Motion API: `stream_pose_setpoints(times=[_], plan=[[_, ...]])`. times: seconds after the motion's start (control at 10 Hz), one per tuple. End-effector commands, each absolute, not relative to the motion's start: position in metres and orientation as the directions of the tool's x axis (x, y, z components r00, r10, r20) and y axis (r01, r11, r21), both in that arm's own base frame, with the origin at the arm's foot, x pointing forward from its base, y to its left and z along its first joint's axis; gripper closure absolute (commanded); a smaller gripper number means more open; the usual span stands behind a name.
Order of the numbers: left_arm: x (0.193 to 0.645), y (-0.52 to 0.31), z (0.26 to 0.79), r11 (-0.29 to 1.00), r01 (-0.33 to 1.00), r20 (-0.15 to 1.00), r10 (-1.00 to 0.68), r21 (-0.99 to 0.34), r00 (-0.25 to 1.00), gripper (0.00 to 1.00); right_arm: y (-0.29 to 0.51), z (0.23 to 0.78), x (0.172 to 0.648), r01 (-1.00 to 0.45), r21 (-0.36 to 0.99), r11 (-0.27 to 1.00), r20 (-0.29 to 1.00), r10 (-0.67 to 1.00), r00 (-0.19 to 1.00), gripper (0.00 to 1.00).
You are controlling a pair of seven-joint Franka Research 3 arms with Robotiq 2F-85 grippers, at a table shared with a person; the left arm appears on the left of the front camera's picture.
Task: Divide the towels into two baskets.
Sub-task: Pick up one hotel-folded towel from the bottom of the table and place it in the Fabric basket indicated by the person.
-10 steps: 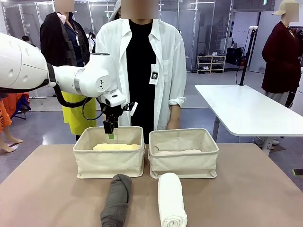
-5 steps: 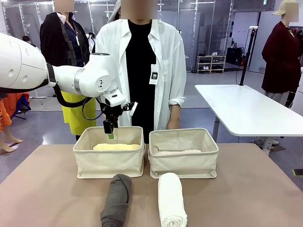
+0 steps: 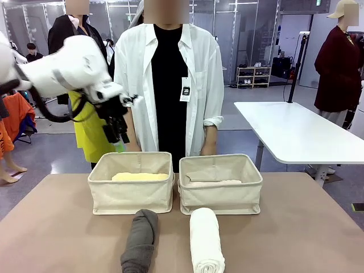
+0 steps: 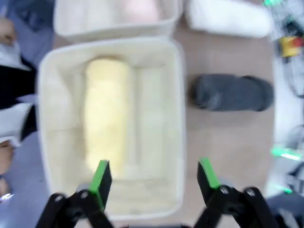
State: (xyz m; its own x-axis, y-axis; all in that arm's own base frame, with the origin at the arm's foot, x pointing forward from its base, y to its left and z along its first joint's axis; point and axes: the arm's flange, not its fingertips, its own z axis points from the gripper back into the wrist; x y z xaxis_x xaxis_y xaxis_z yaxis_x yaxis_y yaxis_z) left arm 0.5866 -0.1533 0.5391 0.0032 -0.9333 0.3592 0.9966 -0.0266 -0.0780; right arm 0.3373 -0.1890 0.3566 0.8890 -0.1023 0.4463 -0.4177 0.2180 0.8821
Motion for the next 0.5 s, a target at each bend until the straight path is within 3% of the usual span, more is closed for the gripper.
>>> stream_pose_setpoints(times=[0.0, 0.2, 0.4], plan=[[0.548, -0.092, 0.533, 0.046, 0.963, 0.477, -0.862, -0.264, 0.172, 0.1, -0.188, 0.358, 0.336, -0.433, 0.875, 0.216, 0.461, -0.099, 0.882, 0.0], [0.509, -0.026, 0.518, 0.135, 0.915, 0.604, -0.712, -0.381, 0.357, 0.1, -0.188, 0.358, 0.336, -0.433, 0.875, 0.216, 0.461, -0.099, 0.882, 0.0], [0.46, 0.04, 0.485, 0.22, 0.825, 0.636, -0.545, -0.521, 0.547, 0.1, -0.188, 0.358, 0.336, -0.433, 0.875, 0.216, 0.461, -0.099, 0.882, 0.0]])
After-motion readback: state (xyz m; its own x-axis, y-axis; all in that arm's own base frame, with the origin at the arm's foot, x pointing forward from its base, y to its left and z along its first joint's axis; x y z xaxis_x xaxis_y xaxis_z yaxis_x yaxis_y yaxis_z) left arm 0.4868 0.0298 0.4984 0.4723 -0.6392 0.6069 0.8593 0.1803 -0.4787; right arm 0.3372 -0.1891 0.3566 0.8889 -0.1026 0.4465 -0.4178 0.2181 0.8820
